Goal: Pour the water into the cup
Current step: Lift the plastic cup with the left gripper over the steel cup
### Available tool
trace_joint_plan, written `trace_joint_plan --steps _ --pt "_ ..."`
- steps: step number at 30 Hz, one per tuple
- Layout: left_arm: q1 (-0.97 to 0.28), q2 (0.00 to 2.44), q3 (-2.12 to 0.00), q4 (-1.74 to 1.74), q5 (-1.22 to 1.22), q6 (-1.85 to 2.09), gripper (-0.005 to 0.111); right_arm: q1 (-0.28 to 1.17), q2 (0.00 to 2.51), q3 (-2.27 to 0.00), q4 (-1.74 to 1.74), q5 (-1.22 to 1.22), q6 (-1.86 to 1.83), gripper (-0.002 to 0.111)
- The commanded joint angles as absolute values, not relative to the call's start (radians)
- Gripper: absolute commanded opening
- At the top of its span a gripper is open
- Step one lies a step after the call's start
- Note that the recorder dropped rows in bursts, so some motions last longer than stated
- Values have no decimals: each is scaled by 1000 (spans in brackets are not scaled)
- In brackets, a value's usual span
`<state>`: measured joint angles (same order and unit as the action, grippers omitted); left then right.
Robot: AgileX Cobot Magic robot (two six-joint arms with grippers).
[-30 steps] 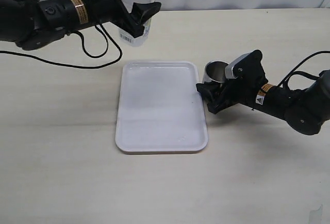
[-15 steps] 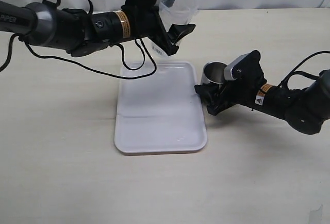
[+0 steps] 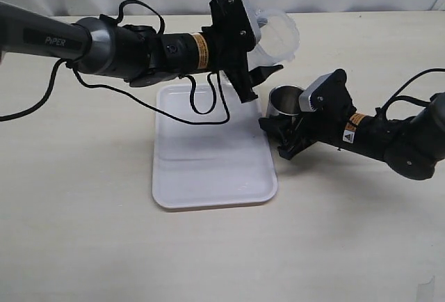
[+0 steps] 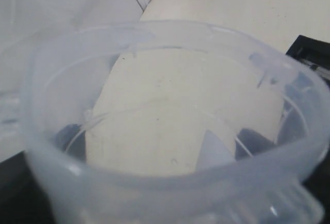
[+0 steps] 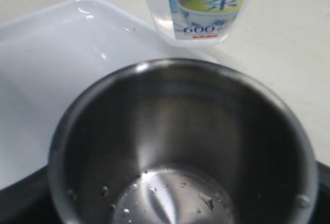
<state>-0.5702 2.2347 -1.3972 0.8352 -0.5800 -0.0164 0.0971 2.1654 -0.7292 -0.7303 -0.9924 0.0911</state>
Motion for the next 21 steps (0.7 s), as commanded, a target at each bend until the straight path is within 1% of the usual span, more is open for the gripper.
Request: trace_joint_plan --steps 1,21 --pt "-574 2225 -1409 825 -596 71 0 95 2160 -735 -741 -1042 83 4" --pt "-594 2225 -1409 825 -577 278 0 95 2162 -735 -752 -1069 94 4"
